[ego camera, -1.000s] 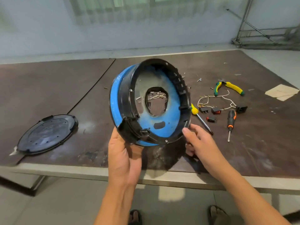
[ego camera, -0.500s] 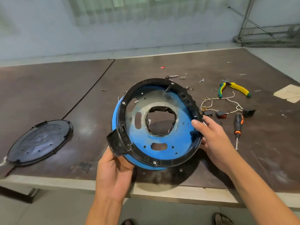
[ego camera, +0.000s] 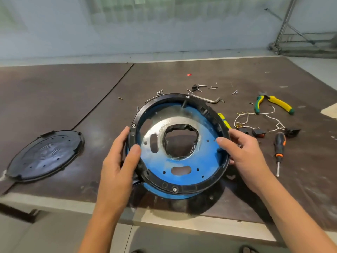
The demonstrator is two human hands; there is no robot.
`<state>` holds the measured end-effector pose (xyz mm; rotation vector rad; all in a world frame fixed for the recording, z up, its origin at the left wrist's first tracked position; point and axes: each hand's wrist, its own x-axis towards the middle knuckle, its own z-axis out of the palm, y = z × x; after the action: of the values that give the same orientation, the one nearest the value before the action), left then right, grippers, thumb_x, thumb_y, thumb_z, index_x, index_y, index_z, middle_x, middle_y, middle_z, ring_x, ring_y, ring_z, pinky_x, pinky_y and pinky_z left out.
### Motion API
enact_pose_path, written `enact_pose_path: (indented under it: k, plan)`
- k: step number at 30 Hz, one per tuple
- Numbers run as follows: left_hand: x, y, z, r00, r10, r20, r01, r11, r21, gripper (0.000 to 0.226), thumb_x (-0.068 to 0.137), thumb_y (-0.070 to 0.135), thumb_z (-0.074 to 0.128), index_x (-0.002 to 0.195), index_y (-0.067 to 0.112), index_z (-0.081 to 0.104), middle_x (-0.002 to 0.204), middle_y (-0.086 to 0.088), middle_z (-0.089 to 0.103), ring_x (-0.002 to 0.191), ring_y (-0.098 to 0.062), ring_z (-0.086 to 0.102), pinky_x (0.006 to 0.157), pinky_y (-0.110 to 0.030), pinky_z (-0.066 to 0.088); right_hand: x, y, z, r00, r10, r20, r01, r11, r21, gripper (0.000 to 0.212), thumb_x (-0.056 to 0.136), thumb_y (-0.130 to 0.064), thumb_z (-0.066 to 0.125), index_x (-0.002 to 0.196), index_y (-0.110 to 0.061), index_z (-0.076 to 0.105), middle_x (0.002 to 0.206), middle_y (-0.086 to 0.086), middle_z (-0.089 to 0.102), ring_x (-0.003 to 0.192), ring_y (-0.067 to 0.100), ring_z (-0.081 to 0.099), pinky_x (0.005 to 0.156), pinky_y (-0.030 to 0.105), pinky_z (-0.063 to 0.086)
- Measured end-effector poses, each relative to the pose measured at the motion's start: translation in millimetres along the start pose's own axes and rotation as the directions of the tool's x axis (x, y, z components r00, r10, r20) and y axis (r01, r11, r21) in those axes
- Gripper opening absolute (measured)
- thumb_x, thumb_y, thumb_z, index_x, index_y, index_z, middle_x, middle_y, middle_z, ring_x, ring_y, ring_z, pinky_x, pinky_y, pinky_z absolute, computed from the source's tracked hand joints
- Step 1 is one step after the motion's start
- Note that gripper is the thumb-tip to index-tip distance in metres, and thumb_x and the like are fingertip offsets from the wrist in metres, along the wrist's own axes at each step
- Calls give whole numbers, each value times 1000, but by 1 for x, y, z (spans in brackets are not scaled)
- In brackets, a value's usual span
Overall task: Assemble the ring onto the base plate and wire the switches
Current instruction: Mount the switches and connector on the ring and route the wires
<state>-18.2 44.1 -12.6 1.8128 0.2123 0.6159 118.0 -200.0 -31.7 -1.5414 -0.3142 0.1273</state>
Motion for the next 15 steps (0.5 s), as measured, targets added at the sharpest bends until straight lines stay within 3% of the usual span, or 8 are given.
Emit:
enact_pose_path:
  k: [3, 5, 7, 9, 12, 15]
  plan:
    - [-1, -2, 4, 997, 3, -75, 5, 995, 97, 56, 86, 34, 68, 137, 44, 48, 120, 19, 64, 111, -4, 63, 86, -39, 58, 2, 0, 1, 1000, 21, 6, -20, 998, -59, 21, 92, -31, 68, 113, -27, 69, 99, -5, 73, 95, 6, 71, 67, 21, 57]
    - [1, -8, 7, 989, -37, -145, 51, 994, 92, 58, 86, 12, 67, 130, 48, 52, 113, 21, 66, 104, -4, 66, 83, -45, 59, 3, 1, 5, 999, 35, 12, -33, 995, -97, 20, 93, -32, 66, 113, -31, 65, 96, 0, 69, 84, 3, 68, 63, 18, 54]
    - [2, -16, 8, 975, -74, -209, 102, 987, 127, 61, 84, 5, 66, 129, 44, 55, 109, 21, 68, 100, -3, 66, 83, -46, 59, 5, 4, 8, 998, 49, 43, -43, 990, -131, 26, 96, -30, 62, 121, -25, 63, 92, 14, 60, 72, 5, 57, 58, 20, 46]
    - [3, -22, 8, 963, -100, -252, 142, 978, 153, 60, 82, 6, 69, 129, 42, 57, 107, 22, 69, 100, 0, 66, 85, -41, 58, 5, 8, 10, 993, 49, 109, -29, 983, -183, 35, 99, -30, 58, 132, -18, 59, 92, 6, 61, 70, 0, 52, 64, 20, 43]
    - [5, -29, 8, 945, -178, -274, 205, 976, 74, 63, 83, 4, 71, 129, 44, 56, 112, 21, 68, 106, 0, 64, 84, -32, 56, 5, 13, 8, 983, 62, 170, -15, 964, -266, 41, 103, -40, 50, 142, -28, 51, 123, -6, 65, 98, 1, 57, 82, 23, 45]
    - [4, -31, 13, 938, -227, -260, 243, 969, 31, 67, 86, 4, 70, 133, 48, 50, 115, 27, 61, 109, 7, 59, 79, -21, 49, 7, 15, 3, 985, 45, 167, 12, 945, -325, 37, 104, -35, 41, 140, -36, 52, 130, -12, 60, 119, 4, 55, 100, 30, 46]
